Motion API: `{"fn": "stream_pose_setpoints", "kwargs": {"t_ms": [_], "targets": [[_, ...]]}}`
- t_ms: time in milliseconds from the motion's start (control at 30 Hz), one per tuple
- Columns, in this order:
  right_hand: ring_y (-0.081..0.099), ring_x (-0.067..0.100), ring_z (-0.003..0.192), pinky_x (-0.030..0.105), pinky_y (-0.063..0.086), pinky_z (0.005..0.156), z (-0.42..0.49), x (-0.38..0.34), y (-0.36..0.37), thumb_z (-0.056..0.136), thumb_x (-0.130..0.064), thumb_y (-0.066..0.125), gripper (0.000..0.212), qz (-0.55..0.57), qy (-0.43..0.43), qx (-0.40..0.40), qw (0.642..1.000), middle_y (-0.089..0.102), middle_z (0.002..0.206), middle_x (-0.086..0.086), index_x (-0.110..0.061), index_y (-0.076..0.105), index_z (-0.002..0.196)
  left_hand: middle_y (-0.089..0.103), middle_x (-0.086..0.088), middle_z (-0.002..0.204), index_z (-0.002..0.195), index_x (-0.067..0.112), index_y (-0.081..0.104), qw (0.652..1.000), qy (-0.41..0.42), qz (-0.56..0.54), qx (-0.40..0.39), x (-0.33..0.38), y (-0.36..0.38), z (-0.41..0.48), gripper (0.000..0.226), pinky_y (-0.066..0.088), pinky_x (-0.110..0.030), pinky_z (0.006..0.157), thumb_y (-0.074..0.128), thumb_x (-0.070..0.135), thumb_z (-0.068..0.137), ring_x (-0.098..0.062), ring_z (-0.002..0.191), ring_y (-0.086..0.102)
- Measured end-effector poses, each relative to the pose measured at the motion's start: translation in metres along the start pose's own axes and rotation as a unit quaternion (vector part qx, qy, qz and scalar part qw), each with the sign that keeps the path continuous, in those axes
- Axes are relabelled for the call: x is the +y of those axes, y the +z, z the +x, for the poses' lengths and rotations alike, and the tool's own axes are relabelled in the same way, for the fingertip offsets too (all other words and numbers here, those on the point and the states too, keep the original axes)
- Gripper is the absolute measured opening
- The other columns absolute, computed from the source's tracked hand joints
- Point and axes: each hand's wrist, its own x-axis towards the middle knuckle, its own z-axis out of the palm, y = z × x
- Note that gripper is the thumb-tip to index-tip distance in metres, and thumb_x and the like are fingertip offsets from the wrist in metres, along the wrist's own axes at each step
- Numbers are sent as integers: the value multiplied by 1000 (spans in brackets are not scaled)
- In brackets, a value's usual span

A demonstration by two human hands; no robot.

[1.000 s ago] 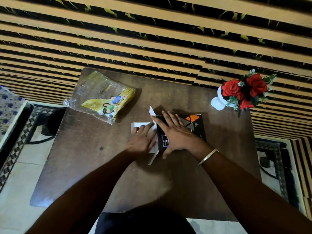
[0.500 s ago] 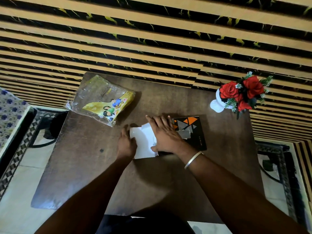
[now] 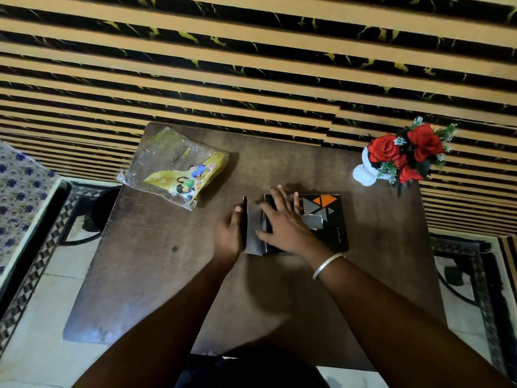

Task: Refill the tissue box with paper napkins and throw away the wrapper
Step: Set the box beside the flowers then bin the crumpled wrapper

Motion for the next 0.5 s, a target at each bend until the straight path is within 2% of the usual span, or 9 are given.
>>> {"fn": "stream_pose_setpoints", "kwargs": {"t_ms": [67, 133, 200, 267, 333, 367, 433, 500], "targets": [[-9, 24, 153, 60, -9, 119, -3, 3, -2, 86, -52, 56, 54, 47, 9, 39, 998, 10, 163, 3, -31, 44, 135, 65, 6, 133, 134, 35, 60, 999, 24, 20, -36, 3, 8, -7, 44, 49, -39, 103, 44, 53, 97, -15, 119, 62], [-2, 22, 154, 59, -10, 120, -8, 9, -6, 90, -52, 49, 51, 42, 44, 110, 992, 17, 163, 3, -31, 45, 136, 66, 2, 133, 139, 29, 56, 998, 25, 18, -49, 6, 16, -12, 47, 49, -38, 103, 43, 49, 99, -13, 116, 63], [4, 25, 154, 59, -8, 119, -14, 20, -8, 91, -48, 46, 51, 18, 126, 182, 975, 21, 162, 6, -28, 46, 138, 68, 2, 128, 137, 29, 57, 999, 24, 8, -43, 7, 21, -14, 53, 50, -44, 102, 41, 57, 95, -15, 113, 66], [8, 31, 153, 61, -1, 119, -20, 33, -9, 91, -45, 45, 53, 7, 247, 234, 940, 25, 160, 14, -25, 46, 139, 68, 6, 126, 137, 27, 57, 998, 30, 24, -40, 10, 24, -15, 50, 50, -39, 102, 38, 52, 99, -15, 113, 65], [16, 37, 150, 60, 9, 119, -26, 42, -12, 91, -49, 43, 60, 37, 371, 235, 897, 28, 157, 21, -20, 41, 143, 67, 8, 121, 138, 25, 56, 998, 43, 33, -37, 16, 27, -15, 40, 50, -25, 92, 37, 38, 105, -10, 106, 65], [25, 40, 146, 57, 18, 117, -29, 45, -15, 92, -49, 41, 63, 85, 415, 223, 878, 34, 153, 24, -17, 38, 146, 67, 9, 118, 139, 24, 55, 998, 46, 36, -32, 18, 29, -15, 38, 51, -20, 86, 37, 32, 106, -7, 100, 66], [47, 43, 130, 49, 38, 102, -33, 50, -18, 98, -44, 38, 55, 203, 453, 216, 840, 51, 141, 23, -16, 38, 145, 66, 8, 116, 141, 24, 52, 998, 43, 34, -36, 20, 35, -15, 38, 54, -24, 84, 36, 30, 107, -10, 97, 68], [51, 42, 125, 45, 39, 97, -38, 54, -24, 103, -40, 32, 47, 273, 458, 227, 815, 54, 139, 20, -17, 46, 141, 69, 1, 118, 140, 22, 52, 999, 28, 15, -34, 21, 43, -16, 39, 57, -33, 86, 36, 34, 106, -15, 97, 70]]}}
